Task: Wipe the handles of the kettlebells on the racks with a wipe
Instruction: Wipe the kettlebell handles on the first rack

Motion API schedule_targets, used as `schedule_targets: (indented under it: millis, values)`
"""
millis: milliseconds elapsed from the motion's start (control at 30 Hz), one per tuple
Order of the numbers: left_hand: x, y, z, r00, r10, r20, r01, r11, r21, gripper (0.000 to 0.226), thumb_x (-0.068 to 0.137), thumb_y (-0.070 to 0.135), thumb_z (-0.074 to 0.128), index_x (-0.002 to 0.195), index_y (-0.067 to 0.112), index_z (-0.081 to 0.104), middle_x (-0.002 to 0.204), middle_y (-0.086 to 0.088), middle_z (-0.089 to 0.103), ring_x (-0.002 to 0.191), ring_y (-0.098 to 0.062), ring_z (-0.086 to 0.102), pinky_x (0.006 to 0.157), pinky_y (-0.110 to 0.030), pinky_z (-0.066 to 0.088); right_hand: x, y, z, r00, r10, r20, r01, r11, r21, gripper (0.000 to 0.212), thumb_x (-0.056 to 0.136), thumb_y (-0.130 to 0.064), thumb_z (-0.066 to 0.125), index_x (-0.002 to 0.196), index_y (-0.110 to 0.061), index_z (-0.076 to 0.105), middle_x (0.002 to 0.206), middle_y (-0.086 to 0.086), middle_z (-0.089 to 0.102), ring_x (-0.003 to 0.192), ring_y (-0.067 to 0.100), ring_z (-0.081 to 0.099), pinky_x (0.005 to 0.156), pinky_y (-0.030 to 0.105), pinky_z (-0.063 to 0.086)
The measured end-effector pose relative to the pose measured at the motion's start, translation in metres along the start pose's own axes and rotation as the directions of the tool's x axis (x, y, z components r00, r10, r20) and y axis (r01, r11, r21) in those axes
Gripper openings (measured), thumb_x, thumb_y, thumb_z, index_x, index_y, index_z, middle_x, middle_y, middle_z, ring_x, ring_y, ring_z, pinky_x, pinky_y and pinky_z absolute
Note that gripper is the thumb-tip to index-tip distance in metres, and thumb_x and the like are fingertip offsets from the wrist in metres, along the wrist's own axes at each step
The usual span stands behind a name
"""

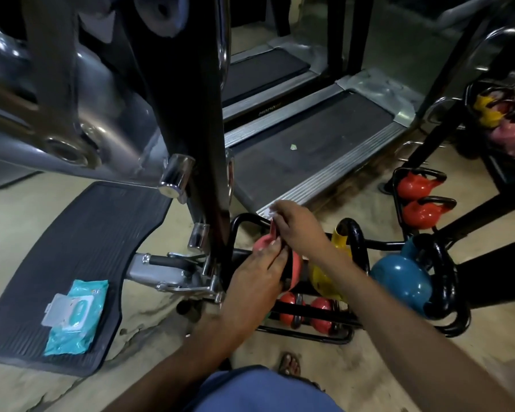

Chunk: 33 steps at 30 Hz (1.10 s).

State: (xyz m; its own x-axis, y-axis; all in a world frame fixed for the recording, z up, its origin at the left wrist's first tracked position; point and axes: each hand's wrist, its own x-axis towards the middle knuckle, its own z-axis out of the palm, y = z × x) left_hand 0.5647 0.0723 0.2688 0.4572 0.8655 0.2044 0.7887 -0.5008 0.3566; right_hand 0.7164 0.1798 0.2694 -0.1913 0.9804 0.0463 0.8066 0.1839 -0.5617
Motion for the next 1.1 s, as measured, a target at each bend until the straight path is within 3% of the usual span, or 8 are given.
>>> schedule_targets:
  millis: [100, 233, 367, 500, 633, 767, 933, 1100]
  values:
    - [-0.014, -0.003, 0.010, 0.996, 0.078, -0.033, -0.077, 0.997, 0.033, 0.059, 0.083, 0.008, 0.071, 0.140, 0.007, 0.055, 0.149, -0.012, 0.050, 0.135, -0.024, 0.050, 0.115, -0.036, 0.039, 0.018, 0.000, -0.033, 0.915, -0.198, 0.352, 0.291, 0.928, -0.233, 0.045, 0.088, -0.049, 0.032, 0.097, -0.020, 0.066, 0.103, 0.003, 0.068, 0.101, 0.028, 0.065, 0.083, 0.045, 0.053]
    - [-0.026, -0.005, 0.019, 0.981, 0.190, -0.037, -0.189, 0.981, 0.045, 0.049, 0.091, 0.012, 0.068, 0.138, 0.008, 0.056, 0.152, -0.013, 0.047, 0.144, -0.026, 0.040, 0.116, -0.042, 0.036, 0.010, -0.008, -0.045, 0.695, -0.436, 0.572, 0.699, 0.595, -0.397, 0.043, 0.096, -0.043, 0.033, 0.101, -0.024, 0.071, 0.112, -0.002, 0.072, 0.120, 0.022, 0.060, 0.102, 0.044, 0.044]
    - [-0.033, -0.004, 0.017, 0.980, 0.195, -0.045, -0.195, 0.981, 0.022, 0.054, 0.094, 0.018, 0.067, 0.145, 0.010, 0.048, 0.156, -0.009, 0.041, 0.146, -0.023, 0.037, 0.118, -0.041, 0.034, 0.023, -0.013, -0.049, 0.735, -0.384, 0.559, 0.671, 0.534, -0.515, 0.036, 0.094, -0.044, 0.039, 0.093, -0.026, 0.070, 0.103, -0.004, 0.072, 0.114, 0.024, 0.061, 0.100, 0.044, 0.041]
    - [-0.044, -0.005, 0.006, 0.975, 0.190, -0.116, -0.195, 0.980, -0.039, 0.031, 0.095, 0.023, 0.058, 0.122, 0.008, 0.066, 0.129, -0.011, 0.064, 0.120, -0.025, 0.060, 0.108, -0.035, 0.043, -0.008, -0.027, -0.034, 0.553, -0.406, 0.728, 0.824, 0.395, -0.406, 0.028, 0.095, -0.038, 0.042, 0.084, -0.025, 0.065, 0.089, 0.000, 0.070, 0.103, 0.026, 0.061, 0.116, 0.053, 0.029]
    - [-0.059, -0.010, -0.002, 0.987, 0.039, -0.154, -0.076, 0.967, -0.242, 0.029, 0.094, 0.019, 0.059, 0.121, 0.011, 0.069, 0.128, -0.001, 0.065, 0.116, -0.017, 0.061, 0.098, -0.032, 0.050, -0.023, -0.028, -0.040, 0.670, -0.492, 0.556, 0.742, 0.460, -0.488, 0.032, 0.096, -0.034, 0.038, 0.086, -0.023, 0.066, 0.081, -0.003, 0.066, 0.100, 0.026, 0.060, 0.121, 0.057, 0.019]
    - [-0.056, -0.020, -0.012, 0.968, -0.225, -0.112, 0.165, 0.906, -0.390, 0.037, 0.088, 0.012, 0.050, 0.119, 0.016, 0.070, 0.122, 0.006, 0.064, 0.108, -0.006, 0.061, 0.091, -0.029, 0.052, -0.060, -0.017, -0.020, 0.532, -0.620, 0.577, 0.845, 0.350, -0.404, 0.032, 0.094, -0.031, 0.041, 0.085, -0.017, 0.067, 0.078, 0.001, 0.064, 0.092, 0.027, 0.060, 0.120, 0.059, 0.024]
    - [-0.028, -0.026, -0.022, 0.938, -0.314, -0.143, 0.214, 0.855, -0.473, 0.042, 0.086, -0.009, 0.053, 0.117, 0.013, 0.071, 0.119, 0.005, 0.065, 0.109, -0.003, 0.061, 0.100, -0.022, 0.048, -0.055, -0.019, -0.019, 0.609, -0.611, 0.506, 0.785, 0.375, -0.493, 0.027, 0.090, -0.028, 0.047, 0.083, -0.016, 0.070, 0.075, 0.000, 0.064, 0.094, 0.030, 0.059, 0.121, 0.060, 0.019]
    - [0.009, -0.035, -0.022, 0.964, -0.251, -0.088, 0.181, 0.860, -0.476, 0.043, 0.095, 0.001, 0.054, 0.134, 0.017, 0.062, 0.139, 0.006, 0.058, 0.128, -0.003, 0.053, 0.111, -0.024, 0.040, -0.076, -0.002, -0.025, 0.573, -0.599, 0.559, 0.816, 0.354, -0.457, 0.032, 0.096, -0.031, 0.044, 0.113, -0.022, 0.070, 0.121, -0.002, 0.068, 0.137, 0.032, 0.043, 0.124, 0.057, 0.010]
